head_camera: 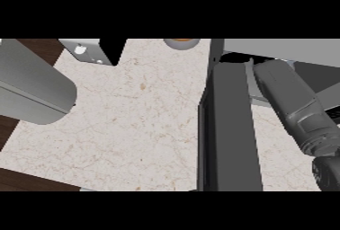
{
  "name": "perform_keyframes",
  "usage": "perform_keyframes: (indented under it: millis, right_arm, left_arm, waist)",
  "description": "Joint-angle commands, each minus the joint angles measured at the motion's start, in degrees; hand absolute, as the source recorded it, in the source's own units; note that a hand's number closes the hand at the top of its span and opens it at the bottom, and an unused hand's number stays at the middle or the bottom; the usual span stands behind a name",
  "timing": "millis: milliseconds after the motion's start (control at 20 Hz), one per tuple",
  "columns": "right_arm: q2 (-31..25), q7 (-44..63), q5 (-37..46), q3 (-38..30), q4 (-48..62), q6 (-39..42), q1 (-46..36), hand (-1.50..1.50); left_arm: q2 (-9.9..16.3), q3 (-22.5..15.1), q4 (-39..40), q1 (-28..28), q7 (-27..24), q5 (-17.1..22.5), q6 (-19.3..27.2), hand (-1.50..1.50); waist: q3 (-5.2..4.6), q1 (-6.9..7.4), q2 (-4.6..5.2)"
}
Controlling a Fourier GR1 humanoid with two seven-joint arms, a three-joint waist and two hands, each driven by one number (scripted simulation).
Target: Pick up the milk, place it into the microwave and close the microwave
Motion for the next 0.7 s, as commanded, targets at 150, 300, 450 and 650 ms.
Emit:
perform_keyframes:
  millis: [150, 300, 450, 650]
  right_arm:
    - [1.91, -1.39, -4.17, -4.58, -2.53, -2.93, -0.44, -1.5]
    - [2.68, -2.22, -4.24, -4.95, -2.41, -3.22, 0.5, -1.5]
    - [-0.67, -2.48, -2.27, -3.15, -1.5, 1.0, 1.46, -1.5]
    - [0.05, -4.46, -2.82, -3.65, -1.34, 3.58, 3.92, -1.5]
  left_arm:
    - [-1.75, -1.61, 0.89, 1.26, -0.4, -1.52, -0.9, -1.5]
    - [-1.42, -2.91, 2.29, -0.17, 0.94, -1.75, -0.46, -1.5]
    - [-2.85, -3.78, 1.36, 1.74, -0.13, -4.27, -1.65, -1.5]
    - [-5.89, -6.62, 0.65, 2.87, -1.7, -6.73, -2.7, -1.5]
  waist:
    - [-0.09, -1.55, -1.49]
    - [-0.08, -2.91, -1.31]
    - [-0.15, -3.66, -2.01]
    - [-0.15, -4.45, -2.56]
